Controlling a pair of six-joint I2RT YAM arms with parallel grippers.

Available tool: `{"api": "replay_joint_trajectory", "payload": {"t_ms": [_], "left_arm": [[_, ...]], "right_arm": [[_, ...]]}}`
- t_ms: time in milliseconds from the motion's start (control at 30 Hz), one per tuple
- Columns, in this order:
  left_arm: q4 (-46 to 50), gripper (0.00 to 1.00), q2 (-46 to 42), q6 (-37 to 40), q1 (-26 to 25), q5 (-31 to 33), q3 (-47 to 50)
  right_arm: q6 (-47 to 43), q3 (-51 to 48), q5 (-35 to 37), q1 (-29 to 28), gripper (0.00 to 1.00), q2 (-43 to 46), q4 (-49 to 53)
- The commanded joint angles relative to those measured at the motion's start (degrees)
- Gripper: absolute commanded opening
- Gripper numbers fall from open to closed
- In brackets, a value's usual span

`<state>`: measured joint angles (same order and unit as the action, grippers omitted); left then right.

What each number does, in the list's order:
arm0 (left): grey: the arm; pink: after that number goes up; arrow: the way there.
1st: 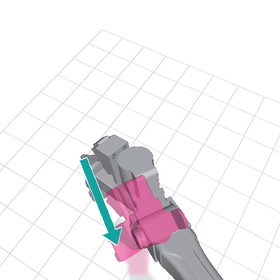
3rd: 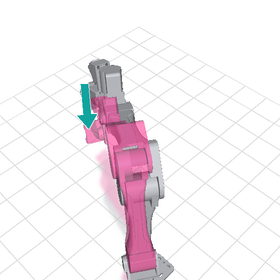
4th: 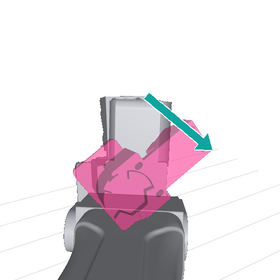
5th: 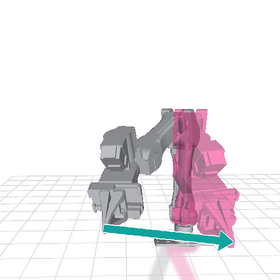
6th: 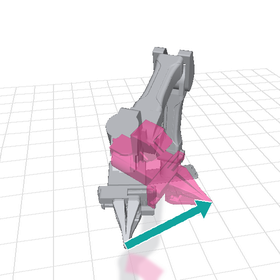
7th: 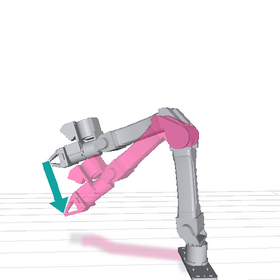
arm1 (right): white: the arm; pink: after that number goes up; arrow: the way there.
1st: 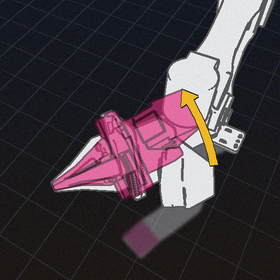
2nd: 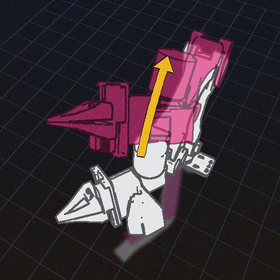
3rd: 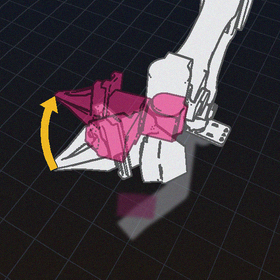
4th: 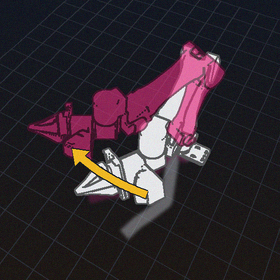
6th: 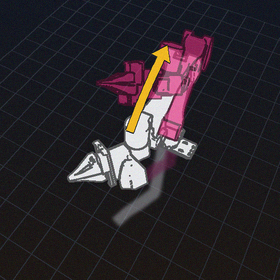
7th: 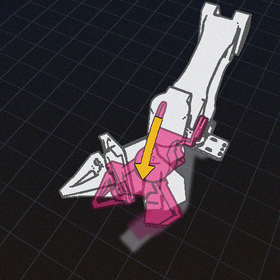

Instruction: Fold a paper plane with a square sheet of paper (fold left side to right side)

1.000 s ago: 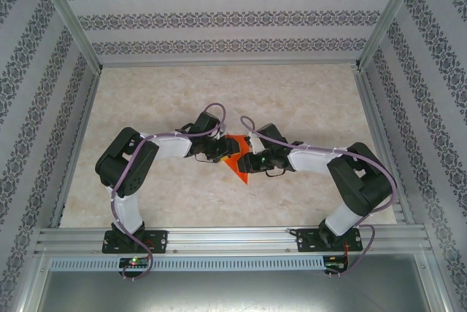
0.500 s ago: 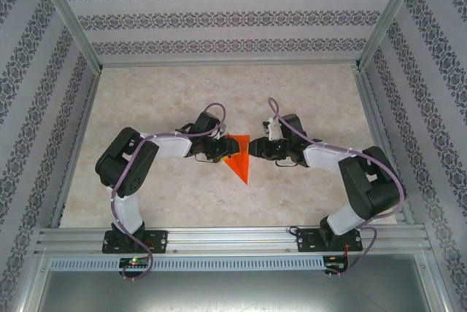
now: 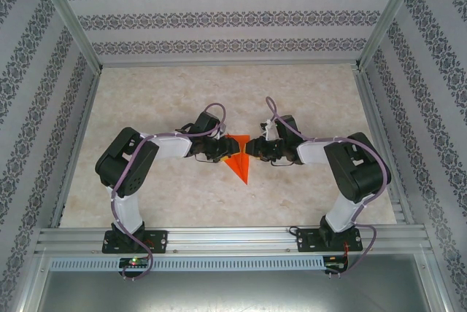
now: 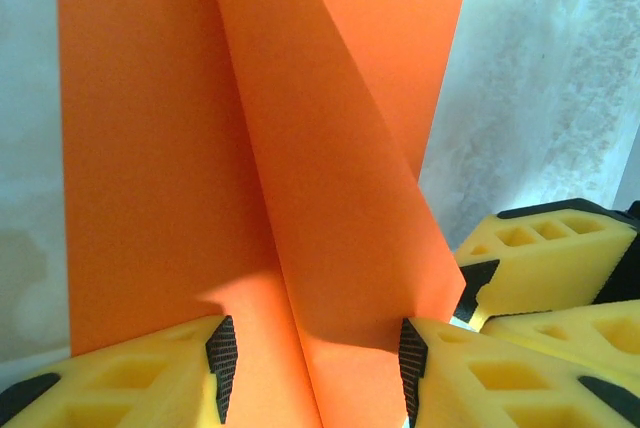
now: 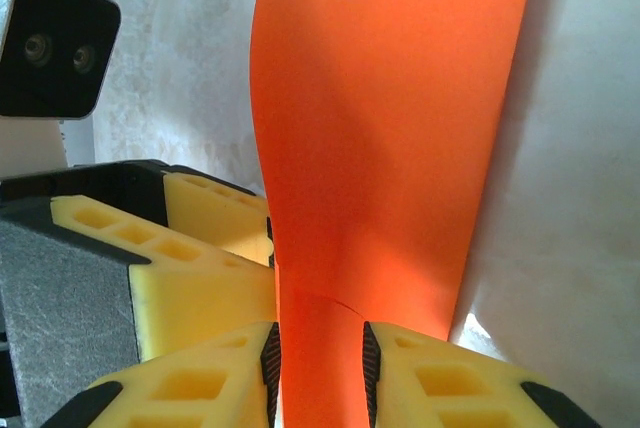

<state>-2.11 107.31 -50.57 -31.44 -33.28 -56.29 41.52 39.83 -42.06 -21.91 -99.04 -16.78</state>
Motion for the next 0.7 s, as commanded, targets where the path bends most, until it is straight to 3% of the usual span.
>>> {"api": "replay_joint_trajectory", "payload": {"t_ms": [0,667], "left_arm": [[3.3,0.50,2.7,2.0,-0.6,2.5,0.4],[3.3,0.50,2.6,2.0,-0.6,2.5,0.3]], "right_arm": [[1.2,2.0,-1.6,-0.7,0.31,-1.0,-3.2],[2.1,4.0,-1.9,-1.6,0.25,-5.0,-4.1]]}}
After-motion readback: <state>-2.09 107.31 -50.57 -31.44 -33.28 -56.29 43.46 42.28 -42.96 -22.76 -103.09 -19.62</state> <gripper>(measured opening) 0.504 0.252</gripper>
